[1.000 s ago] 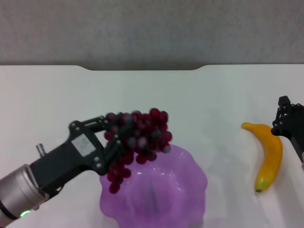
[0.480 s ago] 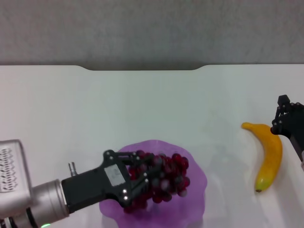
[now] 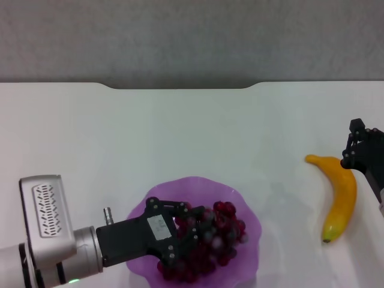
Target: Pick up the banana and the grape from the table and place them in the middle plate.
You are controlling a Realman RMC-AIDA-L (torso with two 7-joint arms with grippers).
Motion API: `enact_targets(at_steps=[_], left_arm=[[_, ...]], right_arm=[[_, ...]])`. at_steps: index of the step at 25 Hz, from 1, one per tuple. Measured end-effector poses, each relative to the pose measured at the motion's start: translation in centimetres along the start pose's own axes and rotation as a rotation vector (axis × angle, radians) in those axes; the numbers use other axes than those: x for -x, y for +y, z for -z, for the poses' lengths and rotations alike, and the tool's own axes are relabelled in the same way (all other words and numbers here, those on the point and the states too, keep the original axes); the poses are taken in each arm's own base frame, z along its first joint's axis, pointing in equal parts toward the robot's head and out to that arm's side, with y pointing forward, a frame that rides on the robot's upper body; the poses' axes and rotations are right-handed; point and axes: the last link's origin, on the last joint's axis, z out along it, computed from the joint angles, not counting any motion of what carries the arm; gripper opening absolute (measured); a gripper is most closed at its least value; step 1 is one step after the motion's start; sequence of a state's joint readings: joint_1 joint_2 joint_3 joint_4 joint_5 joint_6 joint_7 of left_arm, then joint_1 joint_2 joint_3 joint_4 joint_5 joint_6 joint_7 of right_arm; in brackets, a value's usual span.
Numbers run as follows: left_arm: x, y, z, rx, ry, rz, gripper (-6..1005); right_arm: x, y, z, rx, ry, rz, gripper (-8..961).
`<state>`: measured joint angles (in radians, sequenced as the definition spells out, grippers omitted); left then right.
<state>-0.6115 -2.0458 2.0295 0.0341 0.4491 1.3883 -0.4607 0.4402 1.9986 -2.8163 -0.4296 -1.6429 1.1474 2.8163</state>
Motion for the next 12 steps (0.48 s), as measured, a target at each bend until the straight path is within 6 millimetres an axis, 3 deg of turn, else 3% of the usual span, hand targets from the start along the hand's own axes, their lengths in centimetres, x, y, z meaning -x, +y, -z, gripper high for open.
enact_targets(at_steps=[10,12], left_arm=[[0.27,-0.74,-0.83,-0.037,-0.039,-0.001,374],[0.18,-0.73,-0.98,-0.038,-0.035,-0.003,441]], right_arm=[[-0.02,-0.05,0.0,-0.001,0.0,0.002,13],[-0.03,-0.07,0.0,-0.001,0.001,0.003,13]])
